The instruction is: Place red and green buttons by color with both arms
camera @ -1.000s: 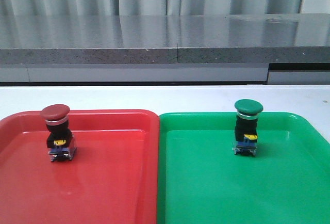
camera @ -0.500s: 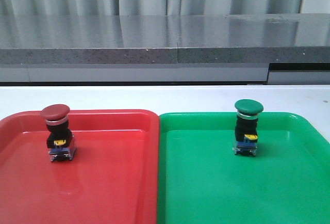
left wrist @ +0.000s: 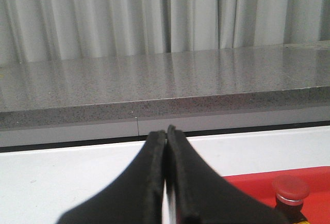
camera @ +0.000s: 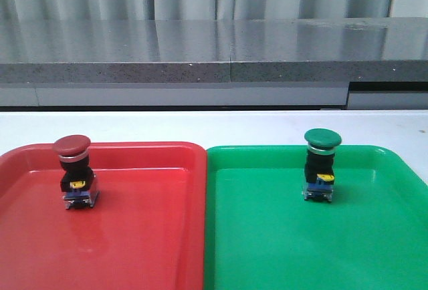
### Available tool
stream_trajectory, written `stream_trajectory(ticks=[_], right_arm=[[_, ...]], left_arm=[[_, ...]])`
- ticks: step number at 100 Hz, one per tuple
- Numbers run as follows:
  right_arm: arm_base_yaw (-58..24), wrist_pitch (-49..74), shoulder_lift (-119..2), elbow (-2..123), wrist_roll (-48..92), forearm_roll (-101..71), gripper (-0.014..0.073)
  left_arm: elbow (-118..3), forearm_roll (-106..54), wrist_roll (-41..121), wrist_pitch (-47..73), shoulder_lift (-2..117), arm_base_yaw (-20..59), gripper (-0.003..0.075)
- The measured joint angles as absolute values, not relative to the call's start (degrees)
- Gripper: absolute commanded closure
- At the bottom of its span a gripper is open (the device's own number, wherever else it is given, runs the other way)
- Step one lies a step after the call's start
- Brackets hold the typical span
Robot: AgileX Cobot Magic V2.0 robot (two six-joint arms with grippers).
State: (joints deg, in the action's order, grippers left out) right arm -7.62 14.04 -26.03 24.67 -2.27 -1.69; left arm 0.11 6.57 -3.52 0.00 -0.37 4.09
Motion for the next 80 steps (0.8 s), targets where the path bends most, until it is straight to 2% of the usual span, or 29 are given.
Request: stream_trajectory(ticks=[80], right_arm=[[-7.62,14.04,-23.62,23.16,-2.27,-1.11,0.0704]], left_arm=[[0.11,6.57,-3.52,0.0,-0.37,4.09,0.0739]])
